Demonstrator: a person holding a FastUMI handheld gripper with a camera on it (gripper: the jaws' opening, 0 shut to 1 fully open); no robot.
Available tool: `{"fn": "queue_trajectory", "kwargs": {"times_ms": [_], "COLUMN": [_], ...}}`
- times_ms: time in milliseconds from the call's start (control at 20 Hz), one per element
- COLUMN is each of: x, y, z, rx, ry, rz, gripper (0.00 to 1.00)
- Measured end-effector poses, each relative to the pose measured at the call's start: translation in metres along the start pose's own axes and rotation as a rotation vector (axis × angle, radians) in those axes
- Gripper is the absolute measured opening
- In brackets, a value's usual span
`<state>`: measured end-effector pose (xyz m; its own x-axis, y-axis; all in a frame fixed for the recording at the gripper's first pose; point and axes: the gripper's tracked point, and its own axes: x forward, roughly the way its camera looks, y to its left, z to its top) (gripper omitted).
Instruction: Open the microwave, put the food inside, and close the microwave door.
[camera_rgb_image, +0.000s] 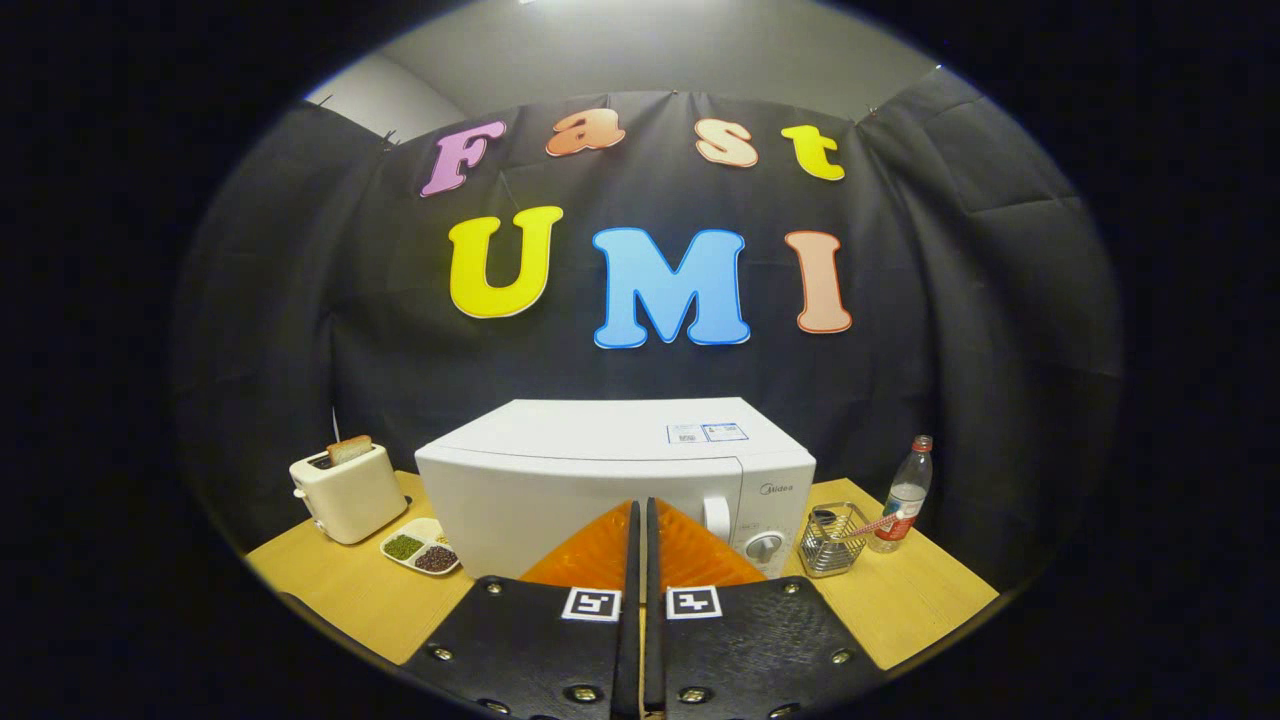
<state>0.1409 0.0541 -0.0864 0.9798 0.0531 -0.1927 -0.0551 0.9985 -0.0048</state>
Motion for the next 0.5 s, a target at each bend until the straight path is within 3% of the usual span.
{"fn": "queue_trajectory", "kwargs": {"times_ms": [500], "x": [-0.097], "y": [0.006], "z": [0.001], "rx": [0.013], "ry": [-0.048], "rz": [-0.017], "gripper": [0.02]}}
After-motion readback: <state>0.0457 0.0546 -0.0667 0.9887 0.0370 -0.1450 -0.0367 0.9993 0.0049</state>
